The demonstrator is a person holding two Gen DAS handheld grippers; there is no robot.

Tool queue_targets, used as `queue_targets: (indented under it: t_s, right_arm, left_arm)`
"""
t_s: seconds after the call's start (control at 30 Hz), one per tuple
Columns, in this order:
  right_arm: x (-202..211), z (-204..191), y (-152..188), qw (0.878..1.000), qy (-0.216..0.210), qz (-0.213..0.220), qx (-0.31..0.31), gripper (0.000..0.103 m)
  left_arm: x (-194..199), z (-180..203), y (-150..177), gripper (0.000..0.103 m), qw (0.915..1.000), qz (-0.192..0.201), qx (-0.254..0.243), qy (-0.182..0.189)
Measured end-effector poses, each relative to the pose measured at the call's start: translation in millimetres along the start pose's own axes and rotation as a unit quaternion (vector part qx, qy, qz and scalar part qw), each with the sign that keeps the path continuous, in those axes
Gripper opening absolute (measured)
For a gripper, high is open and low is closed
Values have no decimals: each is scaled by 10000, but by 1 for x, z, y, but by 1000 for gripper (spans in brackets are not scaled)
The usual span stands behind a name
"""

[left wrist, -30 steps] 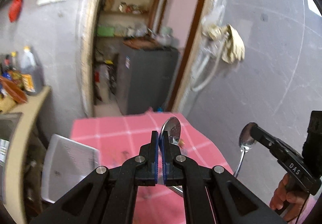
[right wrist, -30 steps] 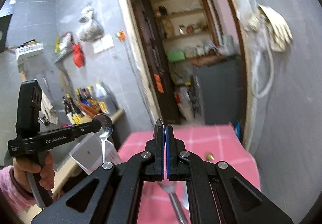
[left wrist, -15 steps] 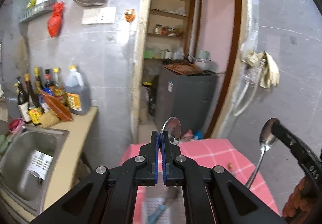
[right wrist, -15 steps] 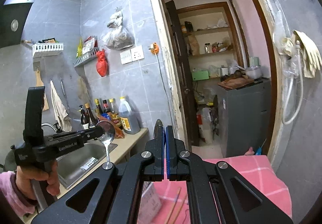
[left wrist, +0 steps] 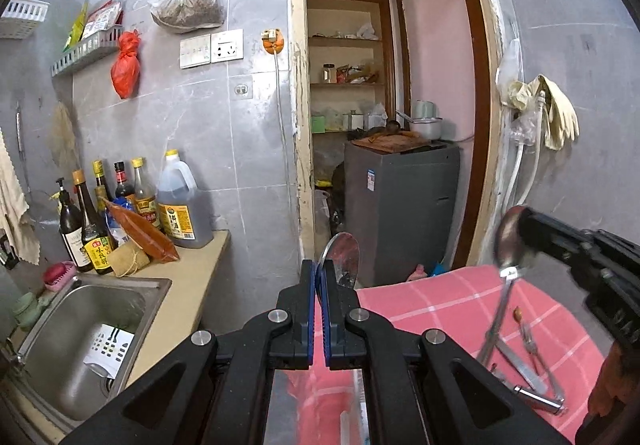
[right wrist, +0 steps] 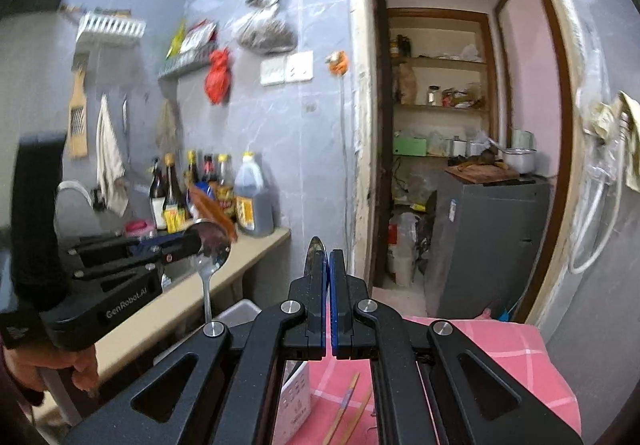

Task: Organize utensils
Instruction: 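Lift both spoons and carry them toward the white caddy, then lower both spoons into the white caddy and open both tools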

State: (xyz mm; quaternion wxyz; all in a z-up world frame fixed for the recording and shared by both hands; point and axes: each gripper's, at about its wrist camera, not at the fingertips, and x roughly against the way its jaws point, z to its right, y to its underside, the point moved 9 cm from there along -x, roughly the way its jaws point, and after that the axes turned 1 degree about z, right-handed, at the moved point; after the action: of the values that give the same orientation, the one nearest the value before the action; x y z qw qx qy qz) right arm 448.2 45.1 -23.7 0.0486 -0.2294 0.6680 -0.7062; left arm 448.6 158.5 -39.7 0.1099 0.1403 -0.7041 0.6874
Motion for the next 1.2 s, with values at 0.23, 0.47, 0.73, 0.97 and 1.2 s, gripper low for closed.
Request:
queue_targets:
  t_s: [0.23,0.47,0.73,0.97,1.2]
  right_arm:
    - [-11,-15,21,9992,-152,-209,300,2]
    - [-17,-14,42,9979,-381,-518,109,2]
    - [-14,-13,55,9961,-552,-670,-169,3]
    - [-11,-10,64,9936,-672,-842,-347,4]
    - [-2,-2,65,9931,-654,-853,-477,4]
  left_arm:
    - [0,3,18,3,9997,153,-181,-56]
    - [5,14,35,3,9993,24,-318,209]
    - [13,16,53,5,9965,-430,93,705]
    - [15,14,67,9,9852,-778,820,1288]
    - [21,13,72,14,9777,-889,1252,1431]
